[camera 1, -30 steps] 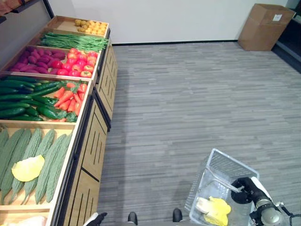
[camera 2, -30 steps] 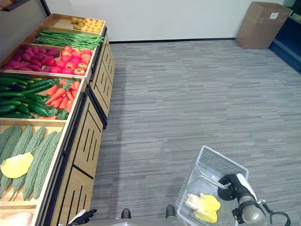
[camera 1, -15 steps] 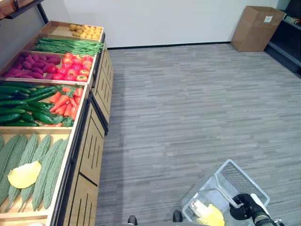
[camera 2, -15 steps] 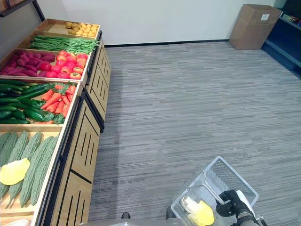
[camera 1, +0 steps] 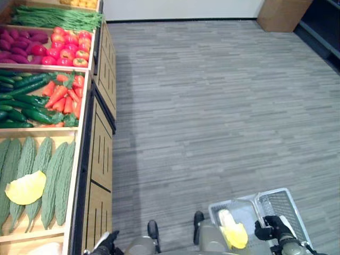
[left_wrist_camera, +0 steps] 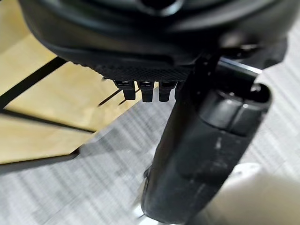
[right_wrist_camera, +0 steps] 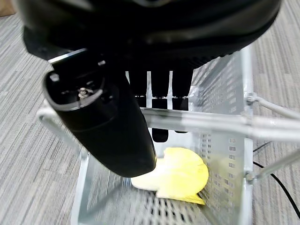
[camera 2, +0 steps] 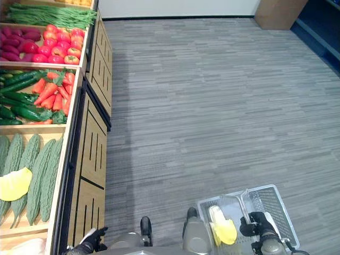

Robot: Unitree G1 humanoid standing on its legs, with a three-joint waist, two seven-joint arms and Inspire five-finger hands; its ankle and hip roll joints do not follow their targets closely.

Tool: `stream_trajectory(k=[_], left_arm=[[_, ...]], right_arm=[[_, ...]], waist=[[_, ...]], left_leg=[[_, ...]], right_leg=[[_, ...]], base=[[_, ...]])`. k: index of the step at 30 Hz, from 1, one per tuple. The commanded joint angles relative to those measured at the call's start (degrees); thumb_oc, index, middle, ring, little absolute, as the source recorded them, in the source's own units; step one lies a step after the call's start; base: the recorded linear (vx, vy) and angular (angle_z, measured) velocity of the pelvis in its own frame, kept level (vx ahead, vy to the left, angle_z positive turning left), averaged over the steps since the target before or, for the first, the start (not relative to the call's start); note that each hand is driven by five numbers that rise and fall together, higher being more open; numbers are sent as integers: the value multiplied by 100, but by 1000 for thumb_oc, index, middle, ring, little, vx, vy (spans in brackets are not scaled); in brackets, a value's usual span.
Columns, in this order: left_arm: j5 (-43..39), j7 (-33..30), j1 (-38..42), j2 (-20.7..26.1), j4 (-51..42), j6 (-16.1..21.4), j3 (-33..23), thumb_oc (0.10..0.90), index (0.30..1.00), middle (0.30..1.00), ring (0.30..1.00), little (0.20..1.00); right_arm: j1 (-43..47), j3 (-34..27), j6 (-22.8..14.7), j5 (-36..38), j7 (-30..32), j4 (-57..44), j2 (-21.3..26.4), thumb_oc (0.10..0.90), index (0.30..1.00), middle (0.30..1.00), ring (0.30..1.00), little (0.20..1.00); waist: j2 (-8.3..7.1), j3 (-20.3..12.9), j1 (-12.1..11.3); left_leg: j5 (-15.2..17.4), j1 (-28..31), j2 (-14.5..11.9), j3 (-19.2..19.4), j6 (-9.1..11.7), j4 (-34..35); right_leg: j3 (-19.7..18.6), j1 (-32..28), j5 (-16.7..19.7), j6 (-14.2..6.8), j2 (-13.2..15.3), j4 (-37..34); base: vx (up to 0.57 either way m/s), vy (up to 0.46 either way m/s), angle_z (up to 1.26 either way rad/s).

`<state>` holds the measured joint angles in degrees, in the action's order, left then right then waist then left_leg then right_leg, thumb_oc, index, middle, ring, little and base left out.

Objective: Get the vegetables into the basket

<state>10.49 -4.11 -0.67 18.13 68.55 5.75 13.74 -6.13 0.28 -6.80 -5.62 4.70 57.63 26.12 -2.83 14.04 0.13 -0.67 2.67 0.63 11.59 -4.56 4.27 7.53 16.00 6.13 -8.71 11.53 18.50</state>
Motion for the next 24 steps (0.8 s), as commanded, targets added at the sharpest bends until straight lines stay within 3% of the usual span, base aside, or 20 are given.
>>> stream_trajectory(k=[1,5,9,13,14,16,19,20,23,24], left_arm=[[81,-148,7,157,42,101,-300,900,1000,1000,1000,1000],[146,-175,69,74,114,109,-272,900,1000,1000,1000,1000],[-40,-254,36,-77,247,73,-391,900,1000,1000,1000,1000],[-164,-305,10,-133,264,49,-419,900,1000,1000,1000,1000],[-195,-345,26,-158,286,41,-443,900,1000,1000,1000,1000],[-250,-390,42,-162,308,39,-496,900,1000,1000,1000,1000],[-496,-467,100,-176,306,41,-632,900,1000,1000,1000,1000],[-497,-467,100,-176,306,41,-631,900,1000,1000,1000,1000],[-617,-547,189,-179,271,0,-636,900,1000,1000,1000,1000],[-601,-587,288,-196,263,-6,-560,900,1000,1000,1000,1000]], right_arm=[[128,-50,-291,316,215,-578,413,400,300,300,300,300],[133,-31,-299,388,266,-547,390,400,300,300,300,300],[73,8,-283,420,264,-482,335,400,300,300,300,300],[26,2,-308,530,250,-441,396,400,300,300,300,300],[-43,-40,-328,534,248,-458,461,400,300,300,300,300],[-72,-55,-337,544,248,-470,483,400,300,300,300,300],[-170,-140,-353,624,271,-410,518,400,300,300,300,300],[-171,-141,-354,624,270,-410,518,400,300,300,300,300],[-327,-215,-347,696,317,-348,542,400,300,300,300,300],[-385,-284,-328,743,364,-321,536,400,300,300,300,300]], waist=[[-148,-161,108],[-160,-141,258],[-114,-293,290],[27,-341,273],[88,-363,268],[115,-386,275],[141,-401,248],[143,-406,257],[84,-279,221],[25,-159,151]], left_leg=[[762,406,-14,-221,391,-554],[1036,719,-23,-355,468,-602],[1140,1026,-178,-615,641,-788],[864,950,-482,-774,838,-1046],[583,856,-589,-908,936,-1219],[451,841,-647,-946,979,-1216],[-120,598,-776,-1019,1125,-1518],[-114,580,-779,-1032,1129,-1535],[-551,11,-970,-655,1156,-2282],[-509,-464,-923,-527,1103,-2253]], right_leg=[[-77,-80,451,-323,157,-822],[-124,126,691,-401,71,-1604],[-66,86,658,-305,-26,-1368],[124,63,261,-69,-209,-934],[200,54,81,36,-307,-754],[239,44,-12,91,-351,-716],[357,-54,-211,243,-429,-723],[368,-51,-213,246,-427,-723],[562,-432,-486,455,-450,-828],[671,-699,-556,472,-382,-1010]], base=[[234,-71,0],[253,-99,8],[291,-192,40],[220,-249,39],[254,-270,29],[152,-168,21],[137,-166,23],[115,-152,31],[163,-215,44],[188,-194,76]])
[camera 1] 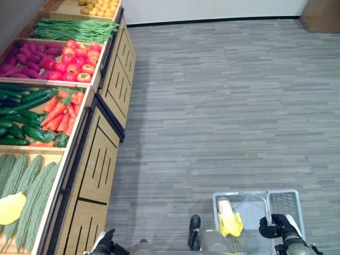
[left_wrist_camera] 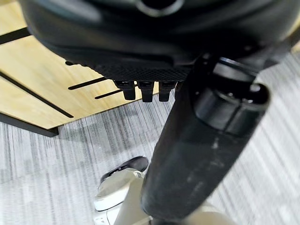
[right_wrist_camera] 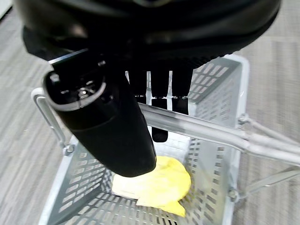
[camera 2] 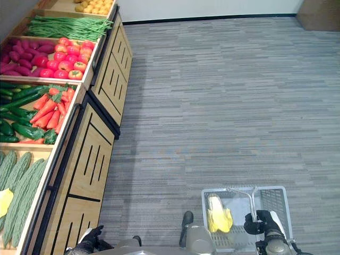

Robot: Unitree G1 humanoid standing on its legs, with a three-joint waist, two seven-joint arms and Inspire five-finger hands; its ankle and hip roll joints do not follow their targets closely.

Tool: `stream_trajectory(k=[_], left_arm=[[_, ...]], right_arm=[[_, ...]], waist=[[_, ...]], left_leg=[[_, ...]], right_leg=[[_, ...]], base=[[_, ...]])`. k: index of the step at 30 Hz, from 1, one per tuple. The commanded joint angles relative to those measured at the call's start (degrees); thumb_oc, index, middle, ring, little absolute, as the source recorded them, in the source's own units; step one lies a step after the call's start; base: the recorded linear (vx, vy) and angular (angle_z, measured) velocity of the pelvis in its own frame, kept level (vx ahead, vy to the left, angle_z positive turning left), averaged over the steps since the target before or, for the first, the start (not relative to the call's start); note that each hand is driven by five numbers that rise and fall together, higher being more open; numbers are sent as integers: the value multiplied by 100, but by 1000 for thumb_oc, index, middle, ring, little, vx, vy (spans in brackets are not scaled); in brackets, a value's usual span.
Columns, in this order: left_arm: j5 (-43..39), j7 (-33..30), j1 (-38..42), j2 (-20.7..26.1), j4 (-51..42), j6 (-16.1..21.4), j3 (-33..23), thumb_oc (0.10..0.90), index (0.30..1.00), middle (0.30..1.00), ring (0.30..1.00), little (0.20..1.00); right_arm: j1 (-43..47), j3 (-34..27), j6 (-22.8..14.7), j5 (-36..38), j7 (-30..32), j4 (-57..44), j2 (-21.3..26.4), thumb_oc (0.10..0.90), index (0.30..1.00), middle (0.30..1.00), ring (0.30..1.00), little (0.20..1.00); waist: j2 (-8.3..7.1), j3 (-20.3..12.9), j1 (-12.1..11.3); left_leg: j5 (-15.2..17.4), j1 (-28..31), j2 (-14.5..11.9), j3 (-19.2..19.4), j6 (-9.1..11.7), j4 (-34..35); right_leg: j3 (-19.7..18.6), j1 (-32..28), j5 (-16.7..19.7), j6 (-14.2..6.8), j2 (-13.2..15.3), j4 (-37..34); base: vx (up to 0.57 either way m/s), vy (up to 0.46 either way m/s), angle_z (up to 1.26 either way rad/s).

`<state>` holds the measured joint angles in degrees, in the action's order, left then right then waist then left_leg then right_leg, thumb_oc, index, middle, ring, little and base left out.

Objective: Get the vegetables into the basket

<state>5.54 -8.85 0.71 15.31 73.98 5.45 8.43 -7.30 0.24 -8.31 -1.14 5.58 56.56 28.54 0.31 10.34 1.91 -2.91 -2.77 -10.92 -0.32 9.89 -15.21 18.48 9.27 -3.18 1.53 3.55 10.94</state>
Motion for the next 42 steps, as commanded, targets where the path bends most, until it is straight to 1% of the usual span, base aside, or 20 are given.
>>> stream_trajectory(k=[1,3,4,5,6,9,11,13,15,16,19,23,24,25,26,27,30,33,36,42], left_arm=[[-102,-145,170,78,-284,29,-20,900,1000,1000,1000,1000],[-60,-208,130,46,-219,27,-36,900,1000,1000,1000,1000],[-56,-233,76,37,-197,33,-62,900,1000,1000,1000,1000],[-56,-235,68,35,-197,35,-60,900,1000,1000,1000,1000],[-88,-224,-23,4,-162,46,-111,900,1000,1000,1000,1000],[-308,-217,-123,-29,-107,51,-280,900,1000,1000,1000,1000],[-444,-175,-206,-16,-18,43,-426,900,1000,1000,1000,1000],[-319,-78,-160,76,9,62,-345,900,1000,1000,1000,1000],[-259,-64,-164,117,2,64,-319,900,1000,1000,1000,1000],[-244,-69,-131,179,-43,88,-278,900,1000,1000,1000,1000],[-302,-45,-118,224,-112,114,-279,900,1000,1000,1000,1000],[-284,-53,-88,270,-169,97,-253,900,1000,1000,1000,1000],[-267,-55,-66,313,-182,77,-258,900,1000,1000,1000,1000],[-236,-56,-64,333,-190,57,-245,900,1000,1000,1000,1000],[-177,-80,-38,367,-179,42,-214,900,1000,1000,1000,1000],[-139,-100,-27,375,-159,40,-195,900,1000,1000,1000,1000],[-93,-102,-9,362,-169,48,-163,900,1000,1000,1000,1000],[95,-87,37,269,-105,84,-60,900,1000,1000,1000,1000],[180,-66,64,218,-116,104,-5,900,1000,1000,1000,1000],[153,-96,-35,98,23,78,-54,900,1000,1000,1000,1000]], right_arm=[[-287,-323,-180,323,299,-177,286,400,300,300,300,300],[-355,-354,-194,260,340,-202,256,400,300,300,300,300],[-387,-339,-209,215,361,-200,266,400,300,300,300,300],[-394,-338,-210,213,362,-200,267,400,300,300,300,300],[-387,-315,-217,188,367,-169,275,400,300,300,300,300],[-323,-272,-231,203,376,-39,249,400,300,300,300,300],[-282,-219,-215,169,356,8,159,400,300,300,300,300],[-158,-186,-169,110,316,235,125,400,300,300,300,300],[-82,-141,-147,90,317,271,103,400,300,300,300,300],[35,-77,-143,91,312,434,63,400,300,300,300,300],[118,14,-126,90,303,461,-1,400,300,300,300,300],[246,128,-107,61,298,477,-73,400,300,300,300,300],[315,235,-102,22,281,441,-134,400,300,300,300,300],[343,267,-108,36,266,456,-160,400,300,300,300,300],[348,315,-136,59,239,457,-209,400,300,300,300,300],[336,325,-155,87,232,419,-215,400,300,300,300,300],[316,323,-182,145,242,347,-185,400,300,300,300,300],[189,266,-202,142,260,137,-129,400,300,300,300,300],[161,226,-162,100,239,178,-126,400,300,300,300,300],[149,231,-142,90,222,325,-163,400,300,300,300,300]], waist=[[-299,247,-68],[-322,228,-141],[-271,212,-206],[-278,205,-207],[-231,176,-335],[-270,138,-501],[-318,31,-522],[-445,-43,-529],[-511,-74,-549],[-570,-115,-539],[-637,-120,-550],[-647,-54,-599],[-611,20,-629],[-606,77,-592],[-556,158,-478],[-518,196,-423],[-488,251,-328],[-498,337,-68],[-493,344,23],[-471,135,46]], left_leg=[[-140,-138,275,744,-374,-198],[97,-719,468,862,-512,554],[-192,-949,433,886,-483,884],[-218,-914,444,893,-477,942],[-602,-1105,329,828,-419,1400],[-796,-1177,324,573,-378,1668],[-737,-1015,367,709,-451,1688],[-601,-988,626,888,-610,1635],[-520,-954,706,955,-684,1640],[-400,-919,853,1061,-778,1593],[-263,-873,975,1118,-870,1562],[-75,-677,1071,1250,-1031,1606],[50,-468,1092,1328,-1117,1636],[127,-323,1102,1317,-1146,1649],[236,-94,1067,1220,-1183,1626],[294,14,1044,1163,-1177,1594],[411,203,1085,1034,-1152,1556],[702,641,1216,698,-1047,1516],[871,873,1211,489,-960,1382],[1021,1371,1101,235,-757,1180]], right_leg=[[-367,-160,335,-578,443,-324],[-333,-441,256,-688,511,-516],[-367,-585,204,-713,463,-575],[-370,-594,198,-714,469,-583],[-461,-848,113,-739,408,-647],[-602,-1150,28,-804,459,-716],[-691,-1275,-34,-895,548,-673],[-839,-1239,289,-1044,799,-586],[-924,-1183,460,-1125,889,-556],[-978,-1138,839,-1214,1045,-489],[-1022,-1077,1137,-1278,1150,-376],[-865,-794,1489,-1325,1306,298],[-600,-681,1625,-1301,1399,816],[-686,-559,1598,-1283,1299,1041],[-979,-107,1274,-1169,831,1254],[-1027,108,1017,-1085,614,1231],[-1025,452,756,-976,338,740],[-1324,717,1155,-1113,305,-560],[-1295,905,1480,-1266,474,-1034],[-916,705,1672,-1213,562,-944]], base=[[195,-131,88],[316,28,71],[281,76,39],[346,131,8],[238,85,-17],[385,159,-40],[413,226,-53],[272,231,-26],[182,192,-12],[221,227,-34],[185,179,-30],[131,199,1],[185,190,-4],[350,252,-4],[337,127,-2],[261,78,-1],[269,-18,29],[423,-94,46],[296,-93,86],[324,-188,56]])
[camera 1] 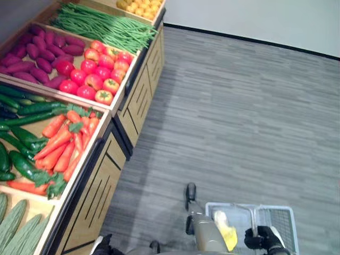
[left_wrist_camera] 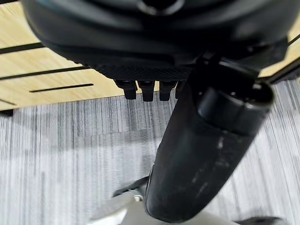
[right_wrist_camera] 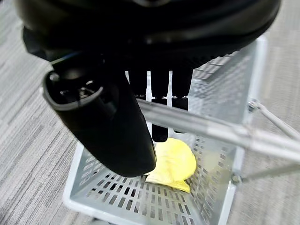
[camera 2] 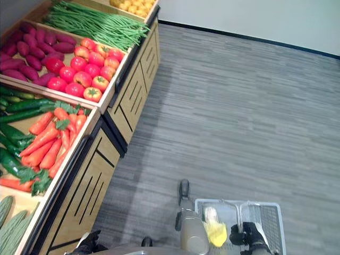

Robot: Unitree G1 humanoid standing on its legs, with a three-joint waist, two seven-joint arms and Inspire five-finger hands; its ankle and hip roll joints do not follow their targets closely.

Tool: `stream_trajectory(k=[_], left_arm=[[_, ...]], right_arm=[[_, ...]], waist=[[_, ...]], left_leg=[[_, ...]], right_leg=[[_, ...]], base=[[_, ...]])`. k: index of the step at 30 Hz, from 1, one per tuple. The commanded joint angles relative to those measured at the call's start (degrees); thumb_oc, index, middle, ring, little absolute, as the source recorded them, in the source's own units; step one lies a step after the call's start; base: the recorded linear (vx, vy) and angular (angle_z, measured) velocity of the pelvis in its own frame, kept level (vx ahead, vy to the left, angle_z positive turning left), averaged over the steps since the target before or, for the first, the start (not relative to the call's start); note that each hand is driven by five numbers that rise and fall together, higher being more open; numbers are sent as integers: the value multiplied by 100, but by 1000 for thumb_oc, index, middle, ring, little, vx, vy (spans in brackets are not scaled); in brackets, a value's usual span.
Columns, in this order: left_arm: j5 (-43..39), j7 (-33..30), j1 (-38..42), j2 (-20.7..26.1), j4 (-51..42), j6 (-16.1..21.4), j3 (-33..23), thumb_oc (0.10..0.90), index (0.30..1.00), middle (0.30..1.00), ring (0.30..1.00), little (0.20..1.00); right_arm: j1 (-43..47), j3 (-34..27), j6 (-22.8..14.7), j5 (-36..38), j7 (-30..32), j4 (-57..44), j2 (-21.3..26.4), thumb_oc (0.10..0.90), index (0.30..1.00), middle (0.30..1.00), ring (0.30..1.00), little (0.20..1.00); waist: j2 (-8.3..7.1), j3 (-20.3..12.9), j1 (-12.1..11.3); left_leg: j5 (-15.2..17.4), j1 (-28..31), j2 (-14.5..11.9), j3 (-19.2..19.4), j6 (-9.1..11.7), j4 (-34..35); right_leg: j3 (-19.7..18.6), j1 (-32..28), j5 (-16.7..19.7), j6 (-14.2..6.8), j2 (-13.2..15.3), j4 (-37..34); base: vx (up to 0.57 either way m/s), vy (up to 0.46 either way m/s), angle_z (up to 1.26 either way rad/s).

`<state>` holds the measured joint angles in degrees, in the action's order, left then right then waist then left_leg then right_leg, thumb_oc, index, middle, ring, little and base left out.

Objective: Get the vegetables into the basket

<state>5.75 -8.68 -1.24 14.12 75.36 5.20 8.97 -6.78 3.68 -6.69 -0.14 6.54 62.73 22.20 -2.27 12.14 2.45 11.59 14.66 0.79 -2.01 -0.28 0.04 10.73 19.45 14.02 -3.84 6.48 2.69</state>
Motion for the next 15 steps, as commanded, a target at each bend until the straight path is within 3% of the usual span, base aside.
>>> stream_trajectory(k=[1,2,4,5,7,8,9,11,13,15], left_arm=[[19,-114,132,165,-69,81,-183,900,1000,1000,1000,1000],[17,-114,130,163,-70,80,-183,900,1000,1000,1000,1000],[-125,-83,129,97,-9,71,-227,900,1000,1000,1000,1000],[-459,-86,203,63,-109,83,-339,900,1000,1000,1000,1000],[-532,-76,220,55,-161,77,-331,900,1000,1000,1000,1000],[-591,-75,268,58,-170,57,-317,900,1000,1000,1000,1000],[-617,-65,323,58,-178,41,-311,900,1000,1000,1000,1000],[-601,-64,345,62,-212,65,-295,900,1000,1000,1000,1000],[-572,-104,263,72,-271,87,-323,900,1000,1000,1000,1000],[-497,-142,144,56,-263,82,-351,900,1000,1000,1000,1000]], right_arm=[[90,-133,-304,24,136,-218,510,400,300,300,300,300],[89,-133,-305,25,136,-217,512,400,300,300,300,300],[82,-134,-298,61,142,-163,532,400,300,300,300,300],[40,-158,-305,99,155,-163,637,400,300,300,300,300],[27,-178,-293,149,171,-159,651,400,300,300,300,300],[-1,-211,-281,203,191,-146,669,400,300,300,300,300],[-41,-243,-277,265,211,-122,652,400,300,300,300,300],[-129,-309,-271,328,205,-86,625,400,300,300,300,300],[-202,-324,-298,296,212,-126,600,400,300,300,300,300],[-221,-270,-303,239,214,-141,588,400,300,300,300,300]], waist=[[-143,-137,-43],[-134,-139,-33],[-98,-153,-72],[-152,-74,-154],[-178,-41,-167],[-185,23,-183],[-222,77,-195],[-302,137,-253],[-252,118,-323],[-211,81,-415]], left_leg=[[-701,-379,-198,300,450,-691],[-692,-385,-208,290,456,-703],[-1150,-592,-291,231,628,-1213],[-1724,-1081,-391,294,836,-2172],[-1845,-1273,-442,356,860,-2400],[-1918,-1518,-626,606,855,-2594],[-1908,-1759,-788,970,806,-2566],[-1758,-2276,-770,1356,731,-2480],[-1532,-2584,-668,1766,589,-1885],[-1629,-2680,-588,2060,536,-1123]], right_leg=[[-15,-464,-185,-555,169,21],[-2,-467,-194,-551,164,26],[125,-673,-363,-408,95,59],[237,-902,-582,-212,112,76],[295,-1008,-710,-136,99,80],[374,-1145,-819,-74,99,82],[485,-1311,-908,-40,124,51],[630,-1545,-1007,-50,175,-75],[723,-1731,-1086,-124,106,-199],[701,-1911,-1159,-201,13,-312]], base=[[289,-255,10],[279,-257,6],[213,-250,15],[196,-276,16],[128,-209,25],[140,-241,38],[129,-242,54],[154,-175,63],[242,-54,70],[297,49,18]])
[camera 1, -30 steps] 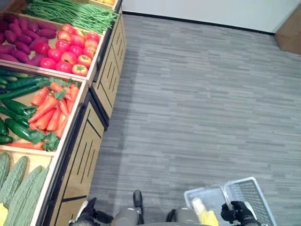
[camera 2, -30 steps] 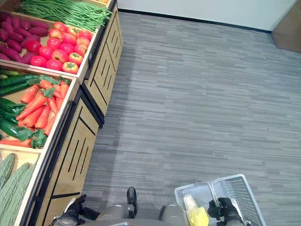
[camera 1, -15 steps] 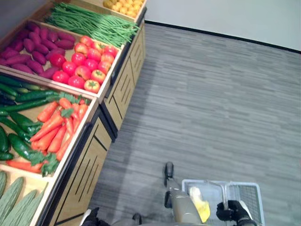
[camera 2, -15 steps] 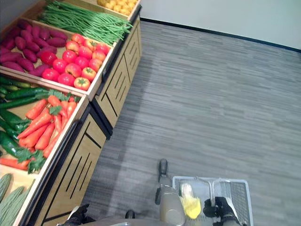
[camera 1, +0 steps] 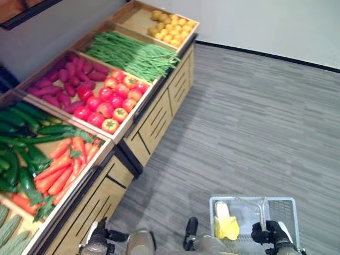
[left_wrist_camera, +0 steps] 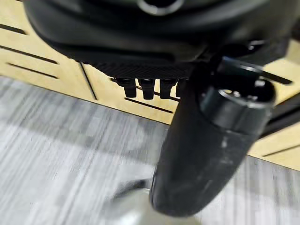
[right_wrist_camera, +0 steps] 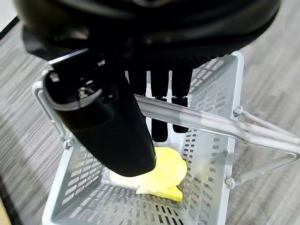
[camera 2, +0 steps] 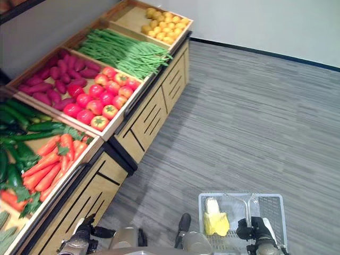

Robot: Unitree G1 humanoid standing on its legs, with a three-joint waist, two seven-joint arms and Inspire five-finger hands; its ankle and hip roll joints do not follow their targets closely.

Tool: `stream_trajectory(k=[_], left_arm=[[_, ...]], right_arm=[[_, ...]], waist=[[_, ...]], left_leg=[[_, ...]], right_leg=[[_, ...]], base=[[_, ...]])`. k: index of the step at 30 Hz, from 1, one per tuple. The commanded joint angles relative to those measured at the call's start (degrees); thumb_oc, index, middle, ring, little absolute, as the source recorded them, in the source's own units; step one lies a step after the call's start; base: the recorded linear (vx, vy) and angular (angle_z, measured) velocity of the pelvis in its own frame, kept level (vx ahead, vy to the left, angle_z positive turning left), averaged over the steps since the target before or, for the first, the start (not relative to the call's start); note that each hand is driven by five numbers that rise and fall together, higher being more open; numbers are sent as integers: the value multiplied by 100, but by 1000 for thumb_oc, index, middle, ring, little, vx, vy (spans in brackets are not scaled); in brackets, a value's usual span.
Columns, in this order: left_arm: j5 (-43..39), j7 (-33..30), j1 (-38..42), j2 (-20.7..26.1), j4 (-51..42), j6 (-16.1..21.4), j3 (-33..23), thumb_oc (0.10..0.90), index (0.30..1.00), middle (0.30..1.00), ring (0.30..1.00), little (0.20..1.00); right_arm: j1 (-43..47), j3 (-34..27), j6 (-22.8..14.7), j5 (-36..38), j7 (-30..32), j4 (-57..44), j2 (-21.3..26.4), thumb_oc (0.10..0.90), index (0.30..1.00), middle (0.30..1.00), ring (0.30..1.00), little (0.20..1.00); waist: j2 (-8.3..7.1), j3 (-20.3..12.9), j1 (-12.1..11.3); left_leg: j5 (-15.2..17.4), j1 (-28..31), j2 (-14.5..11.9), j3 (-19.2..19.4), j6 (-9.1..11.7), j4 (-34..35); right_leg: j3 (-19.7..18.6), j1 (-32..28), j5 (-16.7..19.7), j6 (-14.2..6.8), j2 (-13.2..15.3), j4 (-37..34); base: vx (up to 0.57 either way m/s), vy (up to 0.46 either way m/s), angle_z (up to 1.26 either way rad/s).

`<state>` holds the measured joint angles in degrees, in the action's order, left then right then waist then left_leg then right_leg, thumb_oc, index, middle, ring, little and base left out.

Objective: Get the vegetables into the basket

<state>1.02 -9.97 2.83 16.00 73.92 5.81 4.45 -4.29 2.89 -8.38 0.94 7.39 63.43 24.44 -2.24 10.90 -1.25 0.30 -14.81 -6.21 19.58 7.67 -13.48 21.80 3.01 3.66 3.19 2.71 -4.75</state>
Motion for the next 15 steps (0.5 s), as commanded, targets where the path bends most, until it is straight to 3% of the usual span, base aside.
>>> stream_trajectory(k=[1,2,4,5,7,9,12,15], left_arm=[[32,-23,-348,-134,-96,27,78,900,1000,1000,1000,1000],[127,-9,-439,-122,-113,5,84,900,1000,1000,1000,1000],[160,49,-487,-98,-60,-15,44,900,1000,1000,1000,1000],[201,17,-555,-116,-33,-16,44,900,1000,1000,1000,1000],[224,1,-529,-85,-25,-10,45,900,1000,1000,1000,1000],[238,-16,-494,0,-65,4,38,900,1000,1000,1000,1000],[57,-51,-400,128,-151,7,-22,900,1000,1000,1000,1000],[37,-110,-354,196,-164,12,-41,900,1000,1000,1000,1000]], right_arm=[[-455,-143,-147,91,130,-206,358,400,300,300,300,300],[-421,-97,-125,35,103,-177,375,400,300,300,300,300],[-398,-90,-117,20,91,-217,331,400,300,300,300,300],[-405,-46,-127,-39,124,-232,284,400,300,300,300,300],[-390,-58,-141,-20,111,-223,250,400,300,300,300,300],[-317,32,-140,-137,72,-247,191,400,300,300,300,300],[-191,132,-150,-170,85,-243,144,400,300,300,300,300],[-128,146,-143,-189,114,-291,134,400,300,300,300,300]], waist=[[-163,182,-115],[-147,137,-218],[-171,108,-207],[-184,42,-247],[-208,20,-245],[-296,-5,-305],[-386,86,-313],[-366,115,-299]], left_leg=[[-785,182,96,72,-198,653],[-995,131,38,320,-168,873],[-913,345,5,518,-209,1048],[-848,471,110,355,-361,1146],[-817,538,147,381,-415,1230],[-613,679,249,360,-605,1230],[-415,914,399,166,-778,1248],[-309,1093,453,-126,-839,1329]], right_leg=[[-405,-435,-183,-934,298,328],[-396,-618,-224,-963,225,245],[-394,-707,-313,-994,210,299],[-392,-740,-435,-1038,274,471],[-400,-705,-459,-1051,317,685],[-398,-607,-493,-1129,480,1332],[-567,-202,-41,-1290,683,2031],[-893,63,403,-1337,859,2251]], base=[[422,95,-47],[340,74,-55],[325,125,-65],[312,151,-42],[223,128,5],[229,142,18],[183,70,14],[188,-24,69]])
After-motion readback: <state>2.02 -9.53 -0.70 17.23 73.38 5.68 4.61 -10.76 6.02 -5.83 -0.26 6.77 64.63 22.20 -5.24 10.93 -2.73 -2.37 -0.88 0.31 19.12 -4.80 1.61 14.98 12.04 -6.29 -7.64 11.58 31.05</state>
